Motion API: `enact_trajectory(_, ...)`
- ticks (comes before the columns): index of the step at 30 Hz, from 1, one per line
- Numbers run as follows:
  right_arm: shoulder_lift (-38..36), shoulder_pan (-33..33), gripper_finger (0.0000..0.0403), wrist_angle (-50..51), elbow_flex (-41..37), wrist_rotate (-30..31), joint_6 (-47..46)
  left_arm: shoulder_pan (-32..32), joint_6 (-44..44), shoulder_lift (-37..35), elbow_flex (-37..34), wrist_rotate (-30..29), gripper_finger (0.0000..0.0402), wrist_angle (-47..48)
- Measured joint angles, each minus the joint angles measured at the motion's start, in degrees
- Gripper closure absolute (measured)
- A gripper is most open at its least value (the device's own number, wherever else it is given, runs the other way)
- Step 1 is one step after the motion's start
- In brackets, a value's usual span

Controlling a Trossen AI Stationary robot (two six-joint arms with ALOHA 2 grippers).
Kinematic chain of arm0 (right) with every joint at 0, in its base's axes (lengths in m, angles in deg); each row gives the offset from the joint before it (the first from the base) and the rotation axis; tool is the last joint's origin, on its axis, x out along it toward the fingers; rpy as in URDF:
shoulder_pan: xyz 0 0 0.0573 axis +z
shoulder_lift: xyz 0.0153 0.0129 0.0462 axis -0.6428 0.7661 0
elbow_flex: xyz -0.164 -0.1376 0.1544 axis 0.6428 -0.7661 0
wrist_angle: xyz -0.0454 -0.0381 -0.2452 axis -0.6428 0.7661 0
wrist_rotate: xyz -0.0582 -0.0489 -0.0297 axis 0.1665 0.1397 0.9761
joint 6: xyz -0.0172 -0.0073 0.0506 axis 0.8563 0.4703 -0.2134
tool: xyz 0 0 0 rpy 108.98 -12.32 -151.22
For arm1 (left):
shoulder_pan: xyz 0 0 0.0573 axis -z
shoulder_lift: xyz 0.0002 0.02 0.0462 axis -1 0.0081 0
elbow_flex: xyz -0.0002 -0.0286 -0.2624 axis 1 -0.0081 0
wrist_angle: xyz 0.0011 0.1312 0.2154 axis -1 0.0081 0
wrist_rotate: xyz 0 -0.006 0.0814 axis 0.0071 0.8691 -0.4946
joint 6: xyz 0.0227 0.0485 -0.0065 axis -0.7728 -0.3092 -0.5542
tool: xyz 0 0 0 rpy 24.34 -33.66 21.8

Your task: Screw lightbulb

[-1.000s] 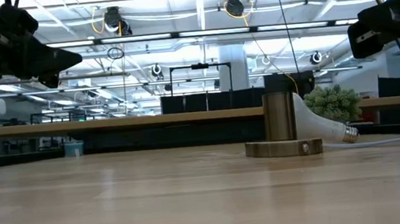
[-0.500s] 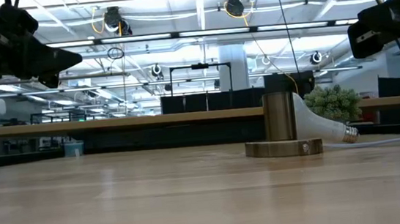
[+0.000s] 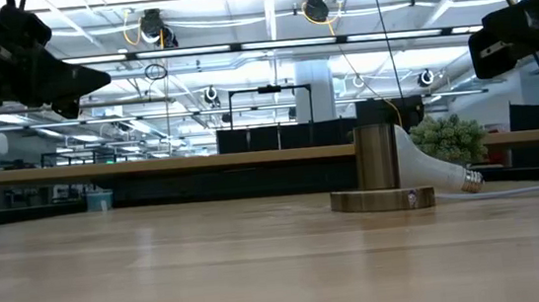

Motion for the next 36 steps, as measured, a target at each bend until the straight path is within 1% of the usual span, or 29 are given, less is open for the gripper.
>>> enact_trajectory(13, 0.0, 0.0, 0.0403, 0.5, 0.0, -0.1, 0.0, 0.0, 0.0, 0.0, 0.0, 0.0, 0.0401, 0.0)
enact_trajectory(18, 0.3, 0.0, 0.0403, 0.6, 0.0, 0.2, 1.9, 0.0, 0.0, 0.0, 0.0, 0.0, 0.0401, 0.0)
enact_trajectory(20, 1.2, 0.0, 0.0403, 0.3, 0.1, 3.3, 0.8, 0.0, 0.0, 0.0, 0.0, 0.0, 0.0401, 0.0)
enact_trajectory(22, 2.8, 0.0, 0.0400, 1.5, 1.2, 7.9, -0.4, 0.0, 0.0, 0.0, 0.0, 0.0, 0.0401, 0.0)
enact_trajectory(26, 7.7, 0.0, 0.0377, 5.1, 6.7, 15.4, -1.5, 0.0, 0.0, 0.0, 0.0, 0.0, 0.0401, 0.0)
enact_trajectory(28, 11.0, 0.0, 0.0362, 8.1, 10.7, 17.5, -2.3, 0.0, 0.0, 0.0, 0.0, 0.0, 0.0401, 0.0)
enact_trajectory(31, 16.7, 0.0, 0.0339, 13.1, 17.2, 21.0, -6.5, 0.0, 0.0, 0.0, 0.0, 0.0, 0.0401, 0.0)
enact_trajectory(33, 20.8, -0.1, 0.0322, 17.5, 21.4, 22.3, -9.1, 0.0, 0.0, 0.0, 0.0, 0.0, 0.0401, 0.0)
enact_trajectory(36, 27.5, -0.2, 0.0298, 23.3, 27.2, 22.6, -12.7, 0.0, 0.0, 0.0, 0.0, 0.0, 0.0401, 0.0)
